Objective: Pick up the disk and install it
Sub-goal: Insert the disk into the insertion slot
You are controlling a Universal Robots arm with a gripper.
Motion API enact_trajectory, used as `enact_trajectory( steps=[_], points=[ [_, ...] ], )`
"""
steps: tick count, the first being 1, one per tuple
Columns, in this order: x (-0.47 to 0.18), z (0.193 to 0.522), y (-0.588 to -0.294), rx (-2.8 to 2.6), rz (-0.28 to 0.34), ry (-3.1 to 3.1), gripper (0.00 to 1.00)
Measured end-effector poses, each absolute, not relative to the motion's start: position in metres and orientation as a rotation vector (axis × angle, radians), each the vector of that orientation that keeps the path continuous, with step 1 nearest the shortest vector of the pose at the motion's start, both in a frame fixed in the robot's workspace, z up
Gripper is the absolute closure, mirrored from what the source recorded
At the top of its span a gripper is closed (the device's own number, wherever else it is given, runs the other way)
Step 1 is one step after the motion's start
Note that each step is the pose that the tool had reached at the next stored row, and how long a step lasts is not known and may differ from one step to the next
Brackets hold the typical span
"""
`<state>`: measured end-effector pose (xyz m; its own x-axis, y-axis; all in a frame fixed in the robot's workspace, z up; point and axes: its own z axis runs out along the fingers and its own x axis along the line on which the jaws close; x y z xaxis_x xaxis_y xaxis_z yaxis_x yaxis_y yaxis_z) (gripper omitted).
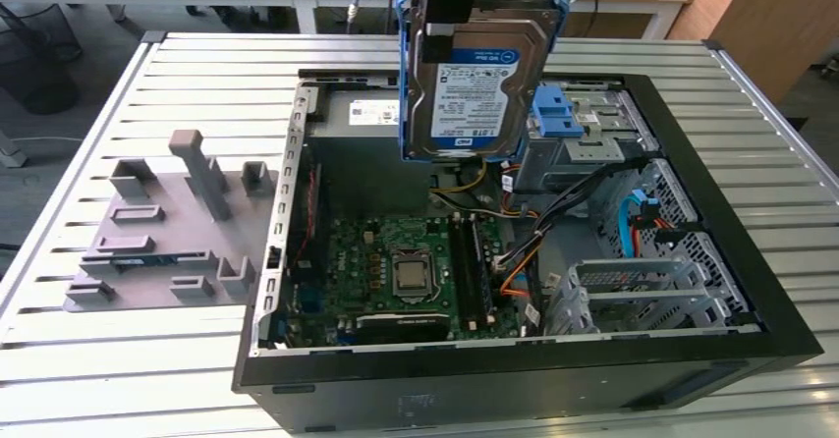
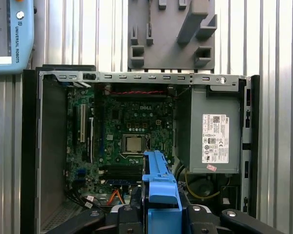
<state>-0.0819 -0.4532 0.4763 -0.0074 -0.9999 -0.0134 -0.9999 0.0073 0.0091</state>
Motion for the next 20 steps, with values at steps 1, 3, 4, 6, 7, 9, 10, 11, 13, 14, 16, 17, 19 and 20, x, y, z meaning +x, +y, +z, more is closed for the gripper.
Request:
enact_trajectory(
  steps=[1,3,4,6,7,9,10,11,13,14,16,17,19,20],
  points=[
    [-0.0819,0.4763,-0.4535,-2.211,0.025,2.227,0.64],
    [-0.0819,0.4763,-0.4541,-2.211,0.025,2.227,0.64],
    [-0.0819,0.4763,-0.4544,-2.211,0.025,2.227,0.64],
    [-0.0819,0.4762,-0.4551,-2.211,0.025,2.227,0.64],
    [-0.0819,0.4763,-0.4555,-2.211,0.025,2.227,0.64],
    [-0.0819,0.4763,-0.4563,-2.211,0.025,2.227,0.64],
    [-0.0819,0.4762,-0.4568,-2.211,0.025,2.227,0.64],
    [-0.0819,0.4762,-0.4573,-2.211,0.025,2.227,0.64],
    [-0.0819,0.4762,-0.4585,-2.211,0.025,2.227,0.64],
    [-0.0819,0.4762,-0.4592,-2.211,0.025,2.227,0.64],
    [-0.0820,0.4762,-0.4601,-2.211,0.025,2.227,0.64],
    [-0.0820,0.4762,-0.4602,-2.211,0.025,2.227,0.64],
    [-0.0819,0.4762,-0.4603,-2.211,0.025,2.227,0.64],
    [-0.0819,0.4762,-0.4604,-2.211,0.025,2.227,0.64]
  ],
)
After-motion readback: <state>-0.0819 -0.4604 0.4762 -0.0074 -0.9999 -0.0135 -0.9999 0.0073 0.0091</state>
